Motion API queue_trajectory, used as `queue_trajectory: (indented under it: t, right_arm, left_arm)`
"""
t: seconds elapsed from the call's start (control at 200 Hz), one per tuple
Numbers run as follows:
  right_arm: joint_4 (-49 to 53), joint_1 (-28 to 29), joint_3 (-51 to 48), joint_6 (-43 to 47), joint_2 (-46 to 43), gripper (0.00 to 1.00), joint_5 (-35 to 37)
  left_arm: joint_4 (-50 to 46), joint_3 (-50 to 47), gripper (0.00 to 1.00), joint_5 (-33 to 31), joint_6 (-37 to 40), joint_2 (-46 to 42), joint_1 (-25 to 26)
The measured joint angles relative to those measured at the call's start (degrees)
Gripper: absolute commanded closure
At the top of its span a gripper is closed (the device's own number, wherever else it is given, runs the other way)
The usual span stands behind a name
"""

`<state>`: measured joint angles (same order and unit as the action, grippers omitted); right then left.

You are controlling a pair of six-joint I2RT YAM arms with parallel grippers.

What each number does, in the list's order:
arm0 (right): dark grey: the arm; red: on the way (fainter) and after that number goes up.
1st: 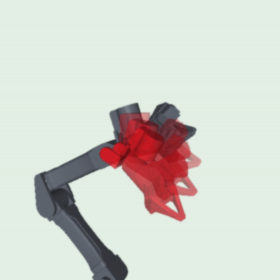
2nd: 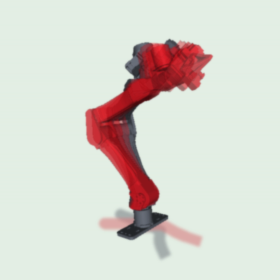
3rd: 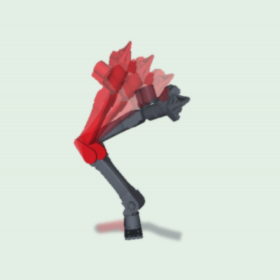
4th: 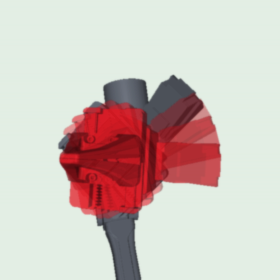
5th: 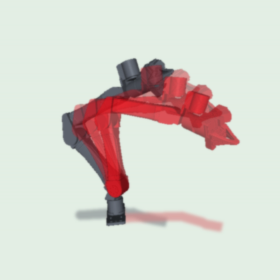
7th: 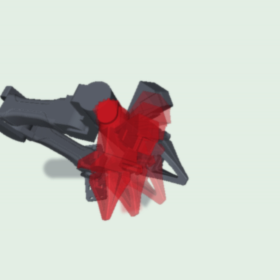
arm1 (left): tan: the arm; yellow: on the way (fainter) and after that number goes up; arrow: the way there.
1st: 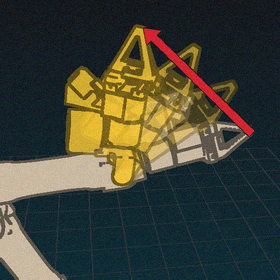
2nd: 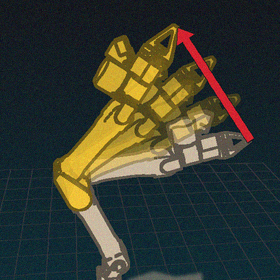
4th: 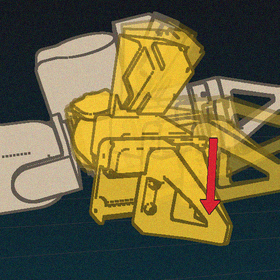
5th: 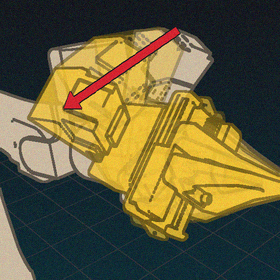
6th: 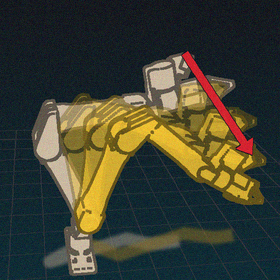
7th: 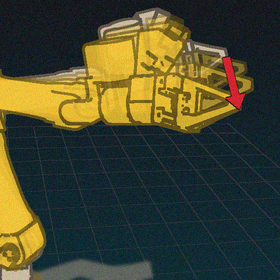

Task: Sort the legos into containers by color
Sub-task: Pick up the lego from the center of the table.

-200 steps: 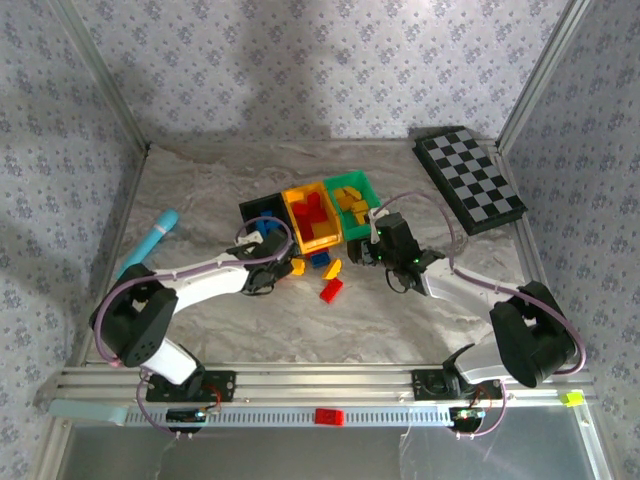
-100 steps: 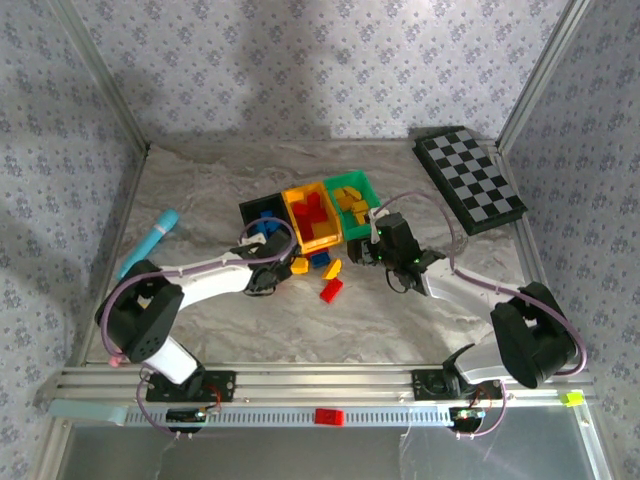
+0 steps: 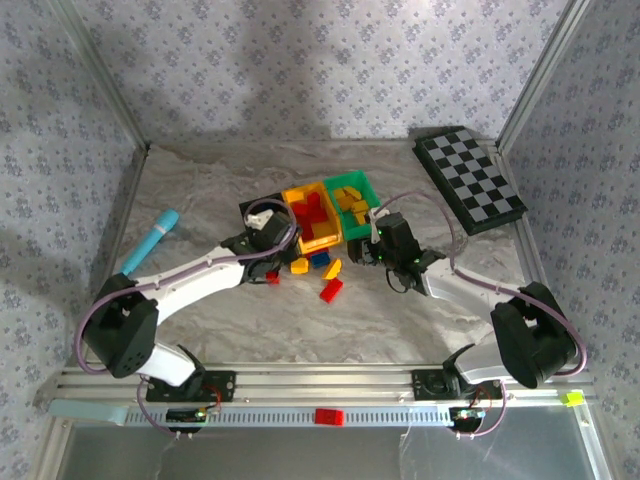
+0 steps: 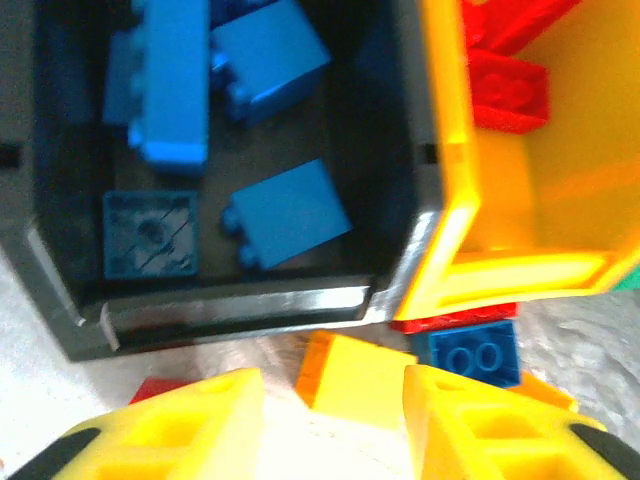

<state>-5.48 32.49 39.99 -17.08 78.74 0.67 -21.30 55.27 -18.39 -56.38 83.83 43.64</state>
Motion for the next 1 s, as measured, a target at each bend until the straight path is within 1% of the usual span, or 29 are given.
queue_trajectory:
  t: [0.125, 0.145, 0.185, 0.205, 0.225, 0.365, 0.51, 0.71, 0.8, 0.88, 0.94, 0.97, 1.0]
  right_arm:
    - [0.00, 0.00, 0.00, 0.00, 0.00, 0.39, 0.00]
    - [0.00, 0.00, 0.00, -0.02, 0.00, 0.39, 0.00]
    - [0.00, 0.00, 0.00, -0.02, 0.00, 0.39, 0.00]
    - [0.00, 0.00, 0.00, 0.00, 0.00, 0.39, 0.00]
    - [0.00, 0.00, 0.00, 0.00, 0.00, 0.39, 0.00]
    - [0.00, 0.00, 0.00, -0.02, 0.00, 0.39, -0.02]
    - [0.00, 0.00, 0.00, 0.00, 0.00, 0.39, 0.00]
    - [0.00, 0.00, 0.00, -0.02, 0.00, 0.39, 0.00]
    - [0.00, 0.00, 0.00, 0.00, 0.00, 0.39, 0.00]
    - [0.00, 0.00, 0.00, 0.00, 0.00, 0.39, 0.00]
    - [0.00, 0.00, 0.00, 0.00, 0.00, 0.39, 0.00]
    - [0.02, 0.00, 0.00, 0.00, 0.00, 0.39, 0.00]
    - [0.02, 0.00, 0.00, 0.00, 0.00, 0.39, 0.02]
  left_arm:
    - [-2.58, 1.86, 0.45, -0.11, 1.70, 0.92, 0.00]
    - [-3.39, 1.86, 0.42, -0.11, 2.03, 0.94, 0.00]
    - [-5.07, 1.84, 0.41, -0.17, 2.49, 1.03, 0.00]
    - [-5.92, 1.79, 0.37, -0.24, 2.80, 1.03, 0.00]
    - [-6.62, 1.73, 0.36, -0.35, 2.91, 1.03, 0.00]
    - [-10.08, -0.13, 0.35, -0.42, 4.57, 1.01, -0.02]
    - [-12.04, -3.02, 0.37, 1.75, 6.05, 1.11, -0.66]
    - [-10.99, -3.37, 0.42, 5.90, 8.94, 4.09, -3.93]
    - [-10.69, -2.91, 0.50, 7.23, 11.02, 6.75, -5.27]
    - [-10.64, -1.64, 0.66, 7.98, 12.00, 9.01, -5.40]
    - [-10.64, -0.52, 0.80, 8.57, 13.20, 9.86, -5.40]
    - [-10.40, -0.24, 0.86, 8.85, 13.66, 9.88, -5.40]
    - [-10.34, 0.07, 0.89, 8.96, 14.01, 9.88, -5.40]
